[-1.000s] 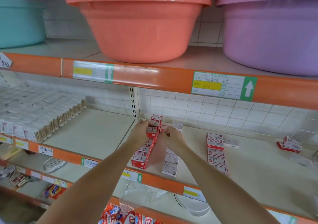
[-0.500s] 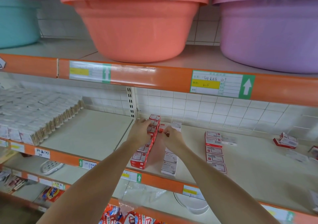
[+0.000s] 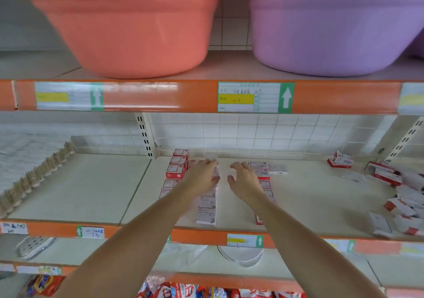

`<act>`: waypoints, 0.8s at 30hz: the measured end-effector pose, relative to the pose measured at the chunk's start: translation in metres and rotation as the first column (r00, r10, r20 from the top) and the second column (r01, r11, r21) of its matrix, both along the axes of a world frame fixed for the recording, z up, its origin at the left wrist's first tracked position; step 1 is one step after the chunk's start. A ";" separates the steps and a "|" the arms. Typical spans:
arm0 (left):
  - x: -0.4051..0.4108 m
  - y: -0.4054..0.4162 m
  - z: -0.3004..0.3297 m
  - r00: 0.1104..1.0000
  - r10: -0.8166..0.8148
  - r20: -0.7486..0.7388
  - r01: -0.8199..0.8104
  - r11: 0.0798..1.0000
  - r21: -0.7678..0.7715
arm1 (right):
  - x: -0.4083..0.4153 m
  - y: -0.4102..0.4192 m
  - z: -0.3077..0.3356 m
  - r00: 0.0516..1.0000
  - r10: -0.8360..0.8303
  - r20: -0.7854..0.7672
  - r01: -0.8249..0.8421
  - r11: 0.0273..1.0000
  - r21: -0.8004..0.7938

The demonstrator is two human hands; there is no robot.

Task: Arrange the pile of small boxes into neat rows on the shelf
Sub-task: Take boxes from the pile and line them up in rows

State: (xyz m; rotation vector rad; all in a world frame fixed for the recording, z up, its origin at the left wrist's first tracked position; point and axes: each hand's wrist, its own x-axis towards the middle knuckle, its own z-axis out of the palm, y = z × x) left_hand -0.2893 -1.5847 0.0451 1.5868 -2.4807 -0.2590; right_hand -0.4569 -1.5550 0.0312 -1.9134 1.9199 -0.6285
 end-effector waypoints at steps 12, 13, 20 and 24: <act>-0.151 0.002 0.000 0.969 -0.244 0.041 0.246 0.969 -0.037 | -0.152 0.047 -0.004 0.962 -0.260 -0.085 0.252 0.963 -0.096; -0.163 0.003 0.001 0.966 -0.256 0.033 0.258 0.965 -0.040 | -0.165 0.050 -0.004 0.957 -0.276 -0.087 0.268 0.959 -0.094; -0.253 0.008 0.000 0.955 -0.292 0.047 0.294 0.955 -0.039 | -0.247 0.061 -0.005 0.927 -0.365 -0.091 0.357 0.930 -0.087; -0.300 0.011 -0.005 0.947 -0.316 0.052 0.318 0.948 -0.025 | -0.293 0.069 -0.006 0.916 -0.383 -0.118 0.377 0.923 -0.074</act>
